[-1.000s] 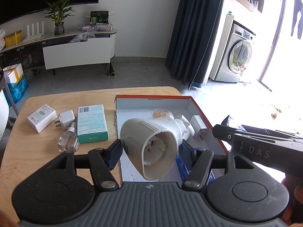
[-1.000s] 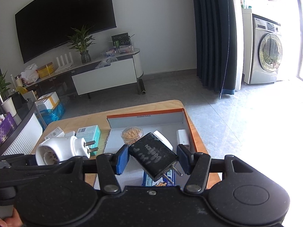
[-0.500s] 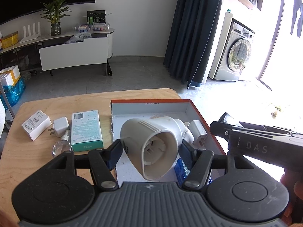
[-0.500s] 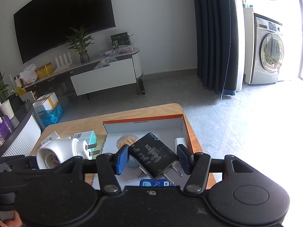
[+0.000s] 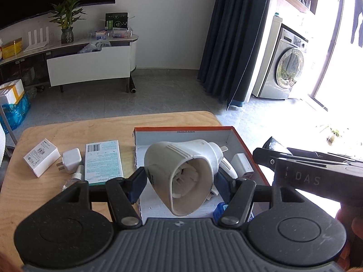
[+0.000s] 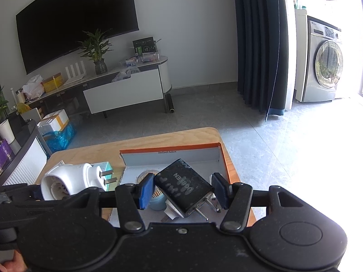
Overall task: Organize rigid objects
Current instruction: 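Lower the lamp socket into the box and open the left gripper while the right gripper releases the black charger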
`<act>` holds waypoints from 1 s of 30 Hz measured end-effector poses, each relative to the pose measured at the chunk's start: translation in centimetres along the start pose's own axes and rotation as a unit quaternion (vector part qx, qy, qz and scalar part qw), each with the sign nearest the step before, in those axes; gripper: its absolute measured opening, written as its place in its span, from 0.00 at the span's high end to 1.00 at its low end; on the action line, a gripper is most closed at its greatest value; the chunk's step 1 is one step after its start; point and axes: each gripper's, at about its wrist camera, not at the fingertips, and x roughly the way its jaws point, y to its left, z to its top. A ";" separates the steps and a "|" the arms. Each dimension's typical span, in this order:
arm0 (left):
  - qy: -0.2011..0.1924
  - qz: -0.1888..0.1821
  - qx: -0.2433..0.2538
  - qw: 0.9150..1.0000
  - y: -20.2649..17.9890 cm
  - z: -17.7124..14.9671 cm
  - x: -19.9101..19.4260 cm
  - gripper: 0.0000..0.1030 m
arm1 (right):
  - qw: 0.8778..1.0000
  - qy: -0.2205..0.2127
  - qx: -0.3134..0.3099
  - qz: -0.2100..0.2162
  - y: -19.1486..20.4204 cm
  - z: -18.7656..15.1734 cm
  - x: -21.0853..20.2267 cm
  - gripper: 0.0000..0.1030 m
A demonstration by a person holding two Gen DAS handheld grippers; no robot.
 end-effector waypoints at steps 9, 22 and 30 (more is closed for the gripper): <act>0.007 0.002 -0.003 1.000 0.5 0.4 1.0 0.37 | 1.000 0.012 0.000 0.000 0.0 0.3 1.5 0.35; 0.020 0.008 -0.009 1.000 1.8 1.4 3.4 0.37 | 1.000 0.028 -0.004 -0.004 -0.4 0.9 4.1 0.35; 0.031 0.005 -0.012 0.999 2.2 2.1 5.5 0.37 | 1.000 0.028 0.005 -0.001 -1.1 2.0 6.1 0.34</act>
